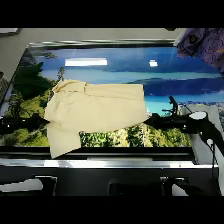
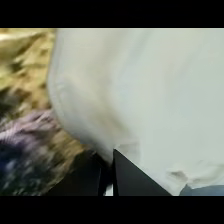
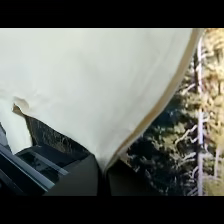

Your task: Fold the clothes and pants, and hang the long-sleeved shirts on hangers.

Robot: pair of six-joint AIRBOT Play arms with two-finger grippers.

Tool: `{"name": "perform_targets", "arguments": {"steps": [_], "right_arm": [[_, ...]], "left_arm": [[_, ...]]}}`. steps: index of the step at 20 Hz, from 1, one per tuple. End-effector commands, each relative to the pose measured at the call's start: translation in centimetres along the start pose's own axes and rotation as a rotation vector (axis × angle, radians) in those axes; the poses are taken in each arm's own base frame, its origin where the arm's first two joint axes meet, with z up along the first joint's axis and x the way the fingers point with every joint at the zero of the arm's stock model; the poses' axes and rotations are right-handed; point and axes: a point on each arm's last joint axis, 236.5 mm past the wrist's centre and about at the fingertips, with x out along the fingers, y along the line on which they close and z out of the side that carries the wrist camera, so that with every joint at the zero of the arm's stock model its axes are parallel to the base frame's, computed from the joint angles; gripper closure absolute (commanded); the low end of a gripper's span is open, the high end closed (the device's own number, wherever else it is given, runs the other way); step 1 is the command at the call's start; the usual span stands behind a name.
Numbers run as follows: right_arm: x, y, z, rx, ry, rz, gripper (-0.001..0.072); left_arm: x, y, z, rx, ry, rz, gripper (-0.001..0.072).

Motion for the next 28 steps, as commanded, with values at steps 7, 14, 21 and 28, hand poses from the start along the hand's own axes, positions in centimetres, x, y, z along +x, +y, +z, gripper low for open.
{"name": "perform_targets", "arguments": {"steps": [7,14,21,28], "right_arm": [[-13.0,12.6,15.3,-0.445,-0.412,-0.358,0.0689],[-34.8,33.4,11.2,-0.784,-0.958,-0.265,0.0689],[-42.0,35.5,0.0,-0.738,-1.101,-0.219,0.0689],[-34.0,27.5,7.3,-0.546,-0.807,-0.379,0.0689]], "left_arm": [[-15.7,-23.0,14.1,0.483,-0.431,0.06,0.0689],[-39.6,-35.8,5.1,0.683,-1.057,0.248,0.0689],[-49.5,-34.5,-9.4,0.591,-1.402,0.367,0.0688],[-39.6,-31.4,-2.9,0.616,-0.995,0.382,0.0689]]}}
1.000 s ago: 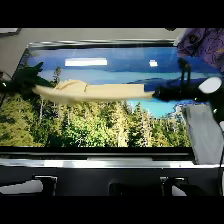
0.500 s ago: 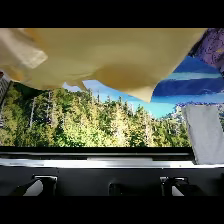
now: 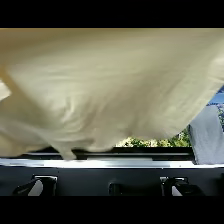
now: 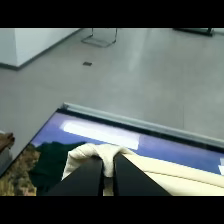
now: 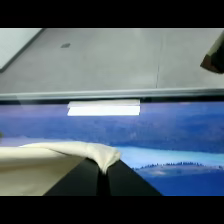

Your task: Fold the clothes and pants, and hang the long-sleeved shirts on hangers.

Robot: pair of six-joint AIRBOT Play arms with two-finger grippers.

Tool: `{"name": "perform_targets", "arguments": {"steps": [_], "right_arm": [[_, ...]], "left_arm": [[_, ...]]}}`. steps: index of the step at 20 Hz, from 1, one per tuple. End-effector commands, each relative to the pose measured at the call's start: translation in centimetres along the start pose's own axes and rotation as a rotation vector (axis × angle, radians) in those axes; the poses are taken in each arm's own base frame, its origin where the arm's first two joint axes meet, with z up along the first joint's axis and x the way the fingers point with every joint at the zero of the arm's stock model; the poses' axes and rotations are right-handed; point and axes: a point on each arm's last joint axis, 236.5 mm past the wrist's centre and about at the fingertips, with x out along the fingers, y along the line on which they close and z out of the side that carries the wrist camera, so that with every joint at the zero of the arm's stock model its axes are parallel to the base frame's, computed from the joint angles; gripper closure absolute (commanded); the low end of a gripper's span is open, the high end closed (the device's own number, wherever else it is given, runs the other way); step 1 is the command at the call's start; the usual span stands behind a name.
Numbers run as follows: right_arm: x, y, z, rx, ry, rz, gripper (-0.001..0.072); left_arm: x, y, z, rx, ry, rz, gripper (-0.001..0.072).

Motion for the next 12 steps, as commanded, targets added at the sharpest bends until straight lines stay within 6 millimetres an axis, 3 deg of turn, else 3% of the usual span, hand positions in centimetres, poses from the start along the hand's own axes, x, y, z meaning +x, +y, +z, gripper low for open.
{"name": "perform_targets", "arguments": {"steps": [1,4,7,10,12], "right_arm": [[7.4,-3.4,-6.5,0.055,0.272,-0.066,0.0689],[16.2,-6.8,-14.4,0.072,0.534,-0.095,0.0689],[23.6,-9.7,-21.5,0.104,0.707,-0.115,0.0689],[30.3,-12.5,-28.0,0.142,0.787,-0.138,0.0689],[33.8,-14.0,-31.4,0.16,0.796,-0.152,0.0689]], "left_arm": [[6.6,-0.7,-7.0,0.026,0.298,-0.089,0.0688],[15.5,-0.7,-16.4,-0.019,0.587,-0.149,0.0688],[24.2,-2.7,-27.4,0.001,0.807,-0.216,0.0688],[31.2,-4.5,-37.4,0.003,0.94,-0.239,0.0688],[35.1,-5.0,-42.2,-0.002,0.973,-0.238,0.0688]]}}
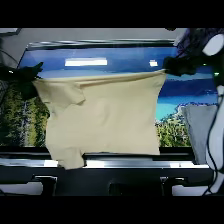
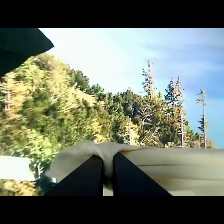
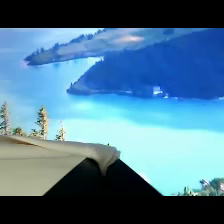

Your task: Fold the clothes and pants, and hang the long-sleeved shirts on hangers.

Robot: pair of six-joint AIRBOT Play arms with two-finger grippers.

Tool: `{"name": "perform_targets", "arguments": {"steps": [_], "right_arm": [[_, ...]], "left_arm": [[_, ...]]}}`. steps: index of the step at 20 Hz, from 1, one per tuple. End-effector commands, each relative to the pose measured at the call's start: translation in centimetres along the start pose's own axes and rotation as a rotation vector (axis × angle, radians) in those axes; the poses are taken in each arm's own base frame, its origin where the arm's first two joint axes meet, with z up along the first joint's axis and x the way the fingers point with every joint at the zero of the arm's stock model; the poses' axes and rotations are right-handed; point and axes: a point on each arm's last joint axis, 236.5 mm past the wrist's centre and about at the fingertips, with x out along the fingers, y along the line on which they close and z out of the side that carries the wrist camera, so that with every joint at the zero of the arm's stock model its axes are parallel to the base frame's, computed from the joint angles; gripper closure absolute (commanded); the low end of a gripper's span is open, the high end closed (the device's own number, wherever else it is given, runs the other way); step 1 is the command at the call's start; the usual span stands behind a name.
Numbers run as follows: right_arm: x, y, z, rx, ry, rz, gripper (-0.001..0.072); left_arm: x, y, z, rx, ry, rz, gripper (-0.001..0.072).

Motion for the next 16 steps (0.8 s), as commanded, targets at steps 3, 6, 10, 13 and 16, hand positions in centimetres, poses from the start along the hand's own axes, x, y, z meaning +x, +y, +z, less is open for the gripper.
{"name": "perform_targets", "arguments": {"steps": [3,6,10,13,16], "right_arm": [[11.5,-2.6,0.5,0.041,0.008,-0.015,0.0689],[11.5,-2.8,1.5,0.039,-0.032,-0.022,0.0689],[11.3,-2.6,-0.1,0.045,0.037,-0.016,0.0689],[11.3,-2.9,-3.4,0.048,0.175,-0.031,0.0689],[11.9,-3.4,-7.2,0.055,0.336,-0.042,0.0688]], "left_arm": [[13.4,0.7,1.8,0.011,0.04,-0.023,0.0688],[12.5,0.7,5.0,0.026,-0.044,-0.021,0.0688],[11.7,0.5,3.3,0.027,0.029,-0.028,0.0688],[12.2,1.1,-0.5,-0.007,0.175,-0.014,0.0688],[12.9,1.9,-4.1,-0.036,0.297,0.01,0.0688]]}}
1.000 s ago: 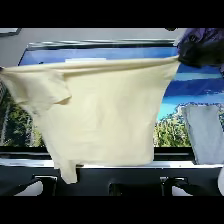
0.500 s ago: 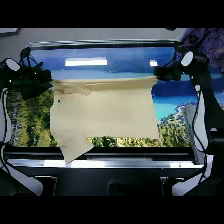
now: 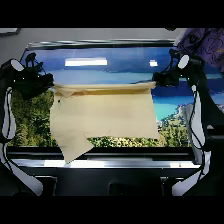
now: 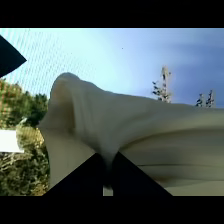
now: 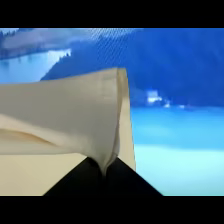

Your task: Fold the clothes and pants, and hang the long-sleeved shirts on hangers.

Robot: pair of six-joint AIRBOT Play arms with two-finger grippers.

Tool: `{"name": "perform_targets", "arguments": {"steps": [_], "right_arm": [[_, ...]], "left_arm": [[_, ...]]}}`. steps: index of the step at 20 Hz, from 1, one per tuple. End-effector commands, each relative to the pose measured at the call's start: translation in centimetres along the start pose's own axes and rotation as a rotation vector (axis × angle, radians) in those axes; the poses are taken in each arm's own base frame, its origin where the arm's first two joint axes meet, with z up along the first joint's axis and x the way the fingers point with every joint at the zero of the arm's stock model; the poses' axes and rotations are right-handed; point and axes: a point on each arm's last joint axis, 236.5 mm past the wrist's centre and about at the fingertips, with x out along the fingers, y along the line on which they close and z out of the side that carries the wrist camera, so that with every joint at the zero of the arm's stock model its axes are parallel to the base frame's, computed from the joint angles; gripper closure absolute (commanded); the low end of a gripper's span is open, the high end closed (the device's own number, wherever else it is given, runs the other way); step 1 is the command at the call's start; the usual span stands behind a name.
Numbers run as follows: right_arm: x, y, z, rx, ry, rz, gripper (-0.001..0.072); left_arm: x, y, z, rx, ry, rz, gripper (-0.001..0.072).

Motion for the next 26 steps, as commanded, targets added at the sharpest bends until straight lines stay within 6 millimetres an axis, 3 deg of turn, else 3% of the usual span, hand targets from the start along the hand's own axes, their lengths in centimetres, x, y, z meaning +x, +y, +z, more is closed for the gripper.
{"name": "perform_targets", "arguments": {"steps": [1,9,16,17,19,20,23,26], "right_arm": [[1.4,-0.7,-4.5,0.007,0.199,-0.017,0.0688],[5.3,-1.3,-8.5,0.036,0.386,-0.008,0.0687],[6.1,-0.4,-10.7,0.075,0.487,0.034,0.0684],[6.1,-0.5,-11.2,0.076,0.51,0.032,0.0621],[5.7,-0.5,-11.7,0.073,0.533,0.031,0.0326],[5.0,-0.6,-11.7,0.055,0.536,0.028,0.0249],[0.9,-2.0,-10.3,-0.076,0.466,-0.037,0.0237],[-4.7,-3.0,-7.2,-0.07,0.294,-0.017,0.0238]], "left_arm": [[1.2,0.6,-4.0,-0.032,0.155,0.014,0.0688],[2.1,0.6,-7.6,-0.04,0.311,0.003,0.0687],[3.0,0.3,-8.5,-0.036,0.351,-0.001,0.0664],[3.2,0.2,-8.6,-0.046,0.354,0.001,0.0515],[3.1,0.1,-8.3,-0.077,0.346,0.006,0.0007],[2.2,0.1,-7.8,-0.074,0.332,0.007,-0.0013],[-2.9,1.1,-4.8,-0.134,0.211,0.021,-0.0013],[-9.1,3.4,-4.6,-0.19,0.12,0.042,-0.0012]]}}
